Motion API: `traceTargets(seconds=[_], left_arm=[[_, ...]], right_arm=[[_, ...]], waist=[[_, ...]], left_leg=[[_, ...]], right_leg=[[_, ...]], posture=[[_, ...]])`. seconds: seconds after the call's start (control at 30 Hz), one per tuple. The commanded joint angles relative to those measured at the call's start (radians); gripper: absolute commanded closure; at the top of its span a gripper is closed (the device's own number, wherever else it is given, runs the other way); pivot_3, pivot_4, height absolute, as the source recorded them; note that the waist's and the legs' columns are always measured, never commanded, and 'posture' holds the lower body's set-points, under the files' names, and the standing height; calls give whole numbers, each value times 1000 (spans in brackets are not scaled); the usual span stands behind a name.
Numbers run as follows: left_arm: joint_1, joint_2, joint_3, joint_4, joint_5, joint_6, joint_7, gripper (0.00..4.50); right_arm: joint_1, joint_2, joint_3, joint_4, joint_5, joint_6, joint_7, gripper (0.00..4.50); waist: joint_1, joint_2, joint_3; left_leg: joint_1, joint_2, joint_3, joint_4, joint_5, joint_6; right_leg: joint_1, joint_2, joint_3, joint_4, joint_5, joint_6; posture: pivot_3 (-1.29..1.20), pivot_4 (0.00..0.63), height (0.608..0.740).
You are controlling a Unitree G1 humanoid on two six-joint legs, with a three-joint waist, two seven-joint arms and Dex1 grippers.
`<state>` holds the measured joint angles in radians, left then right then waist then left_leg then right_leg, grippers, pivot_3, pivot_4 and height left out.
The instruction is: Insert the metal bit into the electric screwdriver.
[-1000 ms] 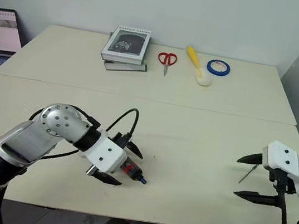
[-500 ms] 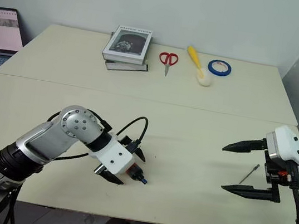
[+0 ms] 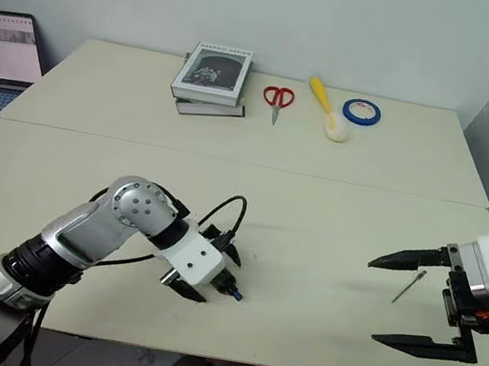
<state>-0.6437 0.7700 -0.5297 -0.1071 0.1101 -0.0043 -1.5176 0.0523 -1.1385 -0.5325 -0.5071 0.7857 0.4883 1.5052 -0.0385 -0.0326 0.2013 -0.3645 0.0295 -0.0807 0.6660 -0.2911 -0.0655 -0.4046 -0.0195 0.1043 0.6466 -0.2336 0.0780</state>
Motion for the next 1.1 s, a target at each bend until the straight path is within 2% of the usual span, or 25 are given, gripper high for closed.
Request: traceTargets(seconds=[0.03,0.37,0.77,1.1], left_arm=[[-43,-14,-16,11,24,-31,-15,36],[-121,-31,-50,124,91,-110,-44,36],[-117,-86,-60,76,76,-25,-75,36],[-128,-111,-80,92,99,-32,-69,36]], right_arm=[[1,-14,-36,-17,3,-14,18,0],[3,-32,-27,-19,10,5,6,0],[4,-31,-13,-21,6,2,4,0],[5,-31,-10,-21,-2,-4,4,0]], waist=[[1,0,0],[4,0,0],[4,0,0],[5,0,0]], left_leg=[[0,0,0,0,0,0],[0,0,0,0,0,0],[0,0,0,0,0,0],[0,0,0,0,0,0]], right_leg=[[0,0,0,0,0,0],[0,0,0,-1,0,0],[0,0,0,0,0,0],[0,0,0,0,0,0]], posture=[[0,150,740],[0,150,740],[0,150,740],[0,150,740]])
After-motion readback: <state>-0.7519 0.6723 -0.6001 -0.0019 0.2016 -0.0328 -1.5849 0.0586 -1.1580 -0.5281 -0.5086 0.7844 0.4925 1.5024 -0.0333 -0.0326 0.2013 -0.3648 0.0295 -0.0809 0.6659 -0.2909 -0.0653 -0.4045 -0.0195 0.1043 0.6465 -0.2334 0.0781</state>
